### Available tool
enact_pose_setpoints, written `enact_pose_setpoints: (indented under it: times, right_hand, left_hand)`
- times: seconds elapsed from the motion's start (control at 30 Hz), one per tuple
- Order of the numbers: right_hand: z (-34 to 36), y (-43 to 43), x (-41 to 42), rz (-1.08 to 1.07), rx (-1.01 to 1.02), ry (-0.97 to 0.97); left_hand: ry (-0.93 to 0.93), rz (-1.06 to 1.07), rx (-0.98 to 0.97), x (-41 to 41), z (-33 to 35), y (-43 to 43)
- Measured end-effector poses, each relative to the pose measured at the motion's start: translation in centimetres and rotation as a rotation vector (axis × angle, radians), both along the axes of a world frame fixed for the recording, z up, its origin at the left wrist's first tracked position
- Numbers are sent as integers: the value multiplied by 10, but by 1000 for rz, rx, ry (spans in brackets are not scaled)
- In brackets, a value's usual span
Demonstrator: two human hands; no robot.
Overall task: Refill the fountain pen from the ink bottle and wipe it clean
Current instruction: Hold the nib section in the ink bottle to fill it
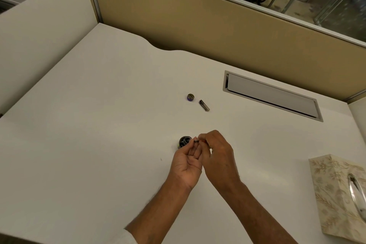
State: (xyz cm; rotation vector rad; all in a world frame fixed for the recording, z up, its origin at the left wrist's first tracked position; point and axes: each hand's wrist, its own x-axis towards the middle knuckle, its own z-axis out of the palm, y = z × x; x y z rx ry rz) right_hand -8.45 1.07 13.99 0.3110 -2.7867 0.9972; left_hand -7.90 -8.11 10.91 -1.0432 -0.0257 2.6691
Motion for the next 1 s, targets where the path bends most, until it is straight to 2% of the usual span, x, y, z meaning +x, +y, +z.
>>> enact_pose_setpoints:
  times: [0.23, 1.0]
  right_hand:
    - [-3, -1, 1, -21, 12, 23]
    - [-1, 1, 5, -109, -34, -131]
  left_hand:
    - [9, 8, 57, 1, 6, 0]
    - [23, 8, 26, 1, 2, -1]
